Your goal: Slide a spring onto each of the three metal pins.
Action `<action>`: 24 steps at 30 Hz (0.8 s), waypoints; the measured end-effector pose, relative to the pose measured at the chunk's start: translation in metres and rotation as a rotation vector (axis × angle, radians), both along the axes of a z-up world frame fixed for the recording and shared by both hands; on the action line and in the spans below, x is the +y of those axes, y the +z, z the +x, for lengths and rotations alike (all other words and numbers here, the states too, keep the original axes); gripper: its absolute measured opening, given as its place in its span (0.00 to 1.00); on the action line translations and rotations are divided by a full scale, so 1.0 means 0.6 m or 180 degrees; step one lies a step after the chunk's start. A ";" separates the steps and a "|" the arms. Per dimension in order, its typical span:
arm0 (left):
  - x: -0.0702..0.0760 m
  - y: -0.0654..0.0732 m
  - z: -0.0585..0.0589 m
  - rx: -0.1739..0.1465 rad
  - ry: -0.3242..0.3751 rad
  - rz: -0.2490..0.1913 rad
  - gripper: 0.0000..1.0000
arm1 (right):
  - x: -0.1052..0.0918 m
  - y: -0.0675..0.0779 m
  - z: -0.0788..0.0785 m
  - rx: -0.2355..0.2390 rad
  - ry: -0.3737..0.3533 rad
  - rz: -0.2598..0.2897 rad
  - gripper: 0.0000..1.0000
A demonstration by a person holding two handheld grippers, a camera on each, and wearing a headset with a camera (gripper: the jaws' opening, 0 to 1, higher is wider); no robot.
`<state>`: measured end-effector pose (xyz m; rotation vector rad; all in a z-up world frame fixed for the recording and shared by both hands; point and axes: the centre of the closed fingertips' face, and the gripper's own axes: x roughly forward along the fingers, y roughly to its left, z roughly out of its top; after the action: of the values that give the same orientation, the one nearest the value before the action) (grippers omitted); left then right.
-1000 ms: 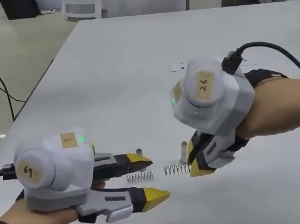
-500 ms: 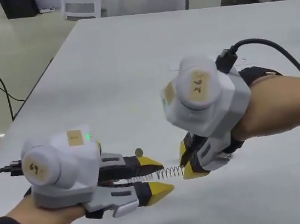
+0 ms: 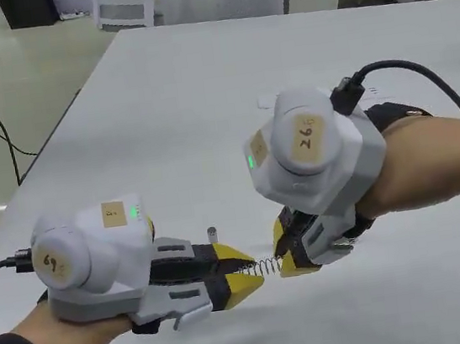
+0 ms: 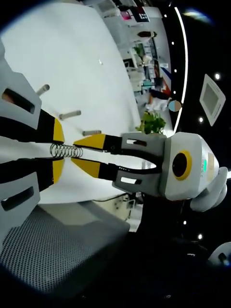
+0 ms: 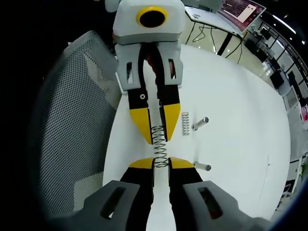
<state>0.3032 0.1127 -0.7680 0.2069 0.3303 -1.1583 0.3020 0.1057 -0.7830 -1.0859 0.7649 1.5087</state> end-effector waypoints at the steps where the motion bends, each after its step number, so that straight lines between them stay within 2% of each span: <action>1: 0.000 0.001 0.000 0.0000 -0.0001 -0.0006 0.03 | 0.000 0.000 0.000 0.0010 -0.0016 0.0011 0.08; 4: 0.001 0.001 0.000 0.0000 0.0000 -0.0013 0.03 | 0.000 0.001 0.002 0.0042 -0.0053 0.0036 0.08; 8: 0.002 0.007 0.000 -0.0006 0.0006 -0.0053 0.03 | -0.003 -0.006 0.005 0.0071 -0.0103 0.0041 0.14; 16: -0.002 0.023 0.000 -0.0023 0.0008 -0.0174 0.03 | -0.004 -0.018 0.002 0.0156 -0.0143 0.0062 0.13; 24: -0.003 0.022 0.000 -0.0017 0.0003 -0.0176 0.03 | -0.003 -0.009 0.003 0.0133 -0.0135 0.0108 0.08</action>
<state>0.3032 0.1108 -0.7550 0.1612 0.2934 -1.1644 0.3035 0.1039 -0.7883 -1.0099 0.7838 1.5072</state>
